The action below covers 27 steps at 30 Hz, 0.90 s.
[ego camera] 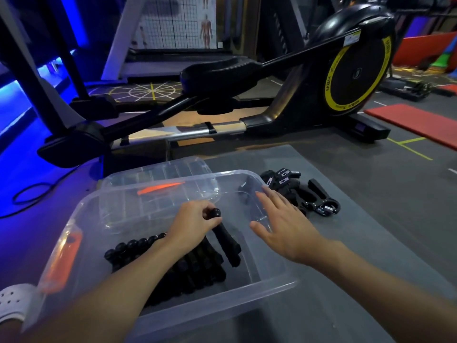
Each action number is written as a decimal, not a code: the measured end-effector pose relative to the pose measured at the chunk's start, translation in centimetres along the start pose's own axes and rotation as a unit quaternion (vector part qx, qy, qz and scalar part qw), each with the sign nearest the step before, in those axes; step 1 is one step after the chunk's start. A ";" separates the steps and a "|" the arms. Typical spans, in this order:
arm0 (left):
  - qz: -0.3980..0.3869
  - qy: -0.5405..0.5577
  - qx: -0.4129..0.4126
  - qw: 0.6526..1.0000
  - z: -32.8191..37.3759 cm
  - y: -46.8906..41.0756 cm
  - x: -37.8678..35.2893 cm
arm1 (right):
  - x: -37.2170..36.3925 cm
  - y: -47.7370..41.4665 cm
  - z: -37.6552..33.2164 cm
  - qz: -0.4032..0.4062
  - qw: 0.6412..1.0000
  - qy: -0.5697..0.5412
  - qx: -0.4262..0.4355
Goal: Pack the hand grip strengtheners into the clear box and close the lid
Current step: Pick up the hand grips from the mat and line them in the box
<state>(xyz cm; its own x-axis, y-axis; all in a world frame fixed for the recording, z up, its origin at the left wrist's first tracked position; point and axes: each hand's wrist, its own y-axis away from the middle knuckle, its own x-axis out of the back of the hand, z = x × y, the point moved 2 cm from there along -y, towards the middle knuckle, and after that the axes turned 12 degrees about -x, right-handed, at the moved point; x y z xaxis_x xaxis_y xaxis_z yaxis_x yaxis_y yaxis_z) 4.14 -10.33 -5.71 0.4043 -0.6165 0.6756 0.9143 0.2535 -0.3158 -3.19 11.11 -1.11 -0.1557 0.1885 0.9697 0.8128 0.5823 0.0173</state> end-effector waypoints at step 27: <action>-0.080 -0.128 0.045 0.988 -2.7 1.6 -1.4 | 0.0 0.2 0.0 0.008 1.000 -0.013 0.005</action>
<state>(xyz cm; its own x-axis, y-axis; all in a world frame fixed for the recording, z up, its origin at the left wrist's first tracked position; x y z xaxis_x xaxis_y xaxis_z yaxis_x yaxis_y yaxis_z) 4.97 -11.11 -8.95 0.2369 -0.4489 0.8616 0.9608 0.2398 -0.1393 -3.03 11.24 -1.12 -0.1565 0.2187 0.9631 0.8094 0.5873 -0.0018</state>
